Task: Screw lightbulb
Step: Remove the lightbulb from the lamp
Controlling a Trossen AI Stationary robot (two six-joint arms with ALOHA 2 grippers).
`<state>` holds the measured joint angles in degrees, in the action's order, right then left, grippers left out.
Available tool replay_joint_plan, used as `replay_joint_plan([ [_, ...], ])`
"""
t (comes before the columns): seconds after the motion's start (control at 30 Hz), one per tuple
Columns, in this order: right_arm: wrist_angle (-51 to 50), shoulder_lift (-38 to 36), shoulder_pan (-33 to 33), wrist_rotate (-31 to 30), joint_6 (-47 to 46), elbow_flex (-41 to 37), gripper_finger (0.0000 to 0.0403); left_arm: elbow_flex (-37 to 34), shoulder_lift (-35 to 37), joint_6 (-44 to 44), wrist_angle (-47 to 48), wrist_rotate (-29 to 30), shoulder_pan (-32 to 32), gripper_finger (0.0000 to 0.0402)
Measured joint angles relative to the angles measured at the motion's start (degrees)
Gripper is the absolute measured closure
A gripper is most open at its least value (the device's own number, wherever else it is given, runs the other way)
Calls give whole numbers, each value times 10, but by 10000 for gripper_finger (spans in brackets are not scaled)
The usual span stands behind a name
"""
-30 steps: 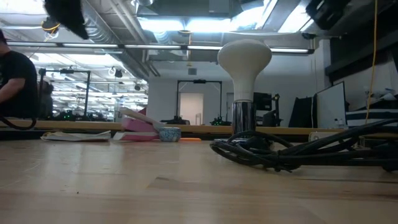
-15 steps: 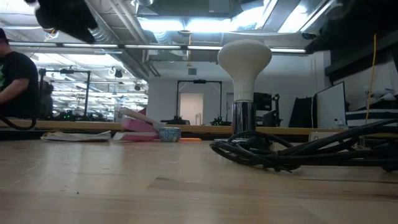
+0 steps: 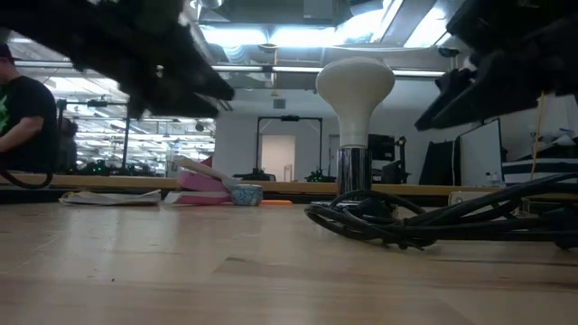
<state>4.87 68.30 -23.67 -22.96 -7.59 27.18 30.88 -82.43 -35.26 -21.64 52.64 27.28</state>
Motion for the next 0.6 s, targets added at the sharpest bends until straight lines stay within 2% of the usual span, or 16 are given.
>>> replay_joint_plan([
  [0.07, 20, 25, 0, 6, 7, 0, 194, -24, -22, 33, -104, -36, -21, 149],
  [0.2, 20, 48, 0, 7, 21, 0, 194, -60, -80, 78, -280, -167, -79, 149],
  [0.3, 16, 48, 0, 6, 28, -8, 194, -59, -134, 104, -371, -262, -126, 149],
  [0.4, 41, 48, 0, -9, 26, -51, 194, -40, -191, 112, -433, -325, -165, 149],
  [0.47, 107, 48, 0, -33, 3, -96, 194, -22, -224, 109, -458, -345, -183, 149],
  [0.6, 317, 49, 1, -66, -25, -177, 194, 11, -261, 80, -462, -349, -204, 149],
])
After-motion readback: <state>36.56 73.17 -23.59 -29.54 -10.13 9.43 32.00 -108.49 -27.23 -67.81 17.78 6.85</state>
